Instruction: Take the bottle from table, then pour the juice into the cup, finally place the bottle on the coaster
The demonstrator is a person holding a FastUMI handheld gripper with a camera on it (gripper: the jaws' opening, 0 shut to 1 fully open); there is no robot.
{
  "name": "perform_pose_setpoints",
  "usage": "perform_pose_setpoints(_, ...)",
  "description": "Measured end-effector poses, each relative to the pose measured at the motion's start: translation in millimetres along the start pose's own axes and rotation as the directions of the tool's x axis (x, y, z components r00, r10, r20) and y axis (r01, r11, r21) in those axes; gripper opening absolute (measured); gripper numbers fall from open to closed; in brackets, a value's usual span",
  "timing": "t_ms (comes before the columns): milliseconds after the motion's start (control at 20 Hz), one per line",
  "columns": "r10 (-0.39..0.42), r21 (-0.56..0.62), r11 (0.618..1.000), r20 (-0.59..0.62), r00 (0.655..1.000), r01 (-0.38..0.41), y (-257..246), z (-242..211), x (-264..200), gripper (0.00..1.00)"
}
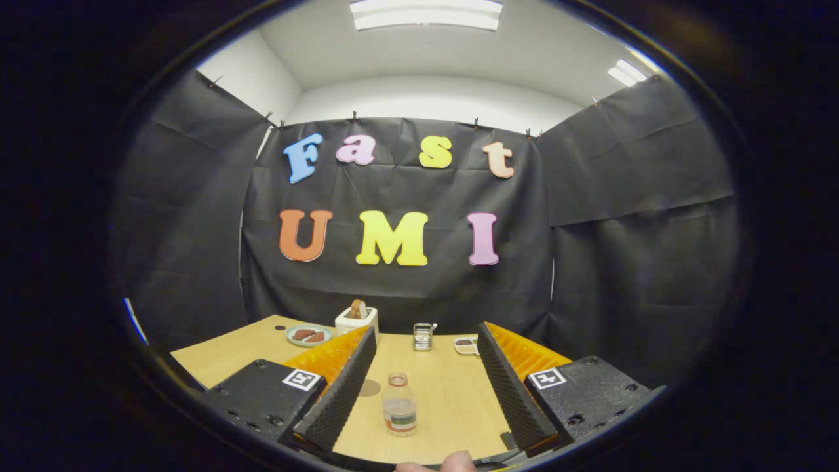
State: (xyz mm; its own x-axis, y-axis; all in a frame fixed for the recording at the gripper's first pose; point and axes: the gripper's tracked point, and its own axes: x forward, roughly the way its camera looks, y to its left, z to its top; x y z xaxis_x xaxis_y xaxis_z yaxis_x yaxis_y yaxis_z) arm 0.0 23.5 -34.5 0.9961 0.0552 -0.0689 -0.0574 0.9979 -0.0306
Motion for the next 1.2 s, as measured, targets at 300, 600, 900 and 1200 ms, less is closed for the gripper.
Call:
perform_pose_setpoints(300,0.007,-0.011,1.000,-0.008,1.000,-0.007,1.5,-19.3,3.0,0.99)
perform_pose_setpoints(600,0.012,-0.038,0.999,-0.037,0.999,-0.014,9.8,-63.7,6.7,0.99)
perform_pose_setpoints(900,0.015,-0.070,0.997,-0.106,0.994,-0.022,15.4,-120.6,16.0,1.00)
perform_pose_setpoints(1200,0.030,-0.060,0.997,-0.206,0.978,-0.043,18.1,-182.6,35.7,1.00)
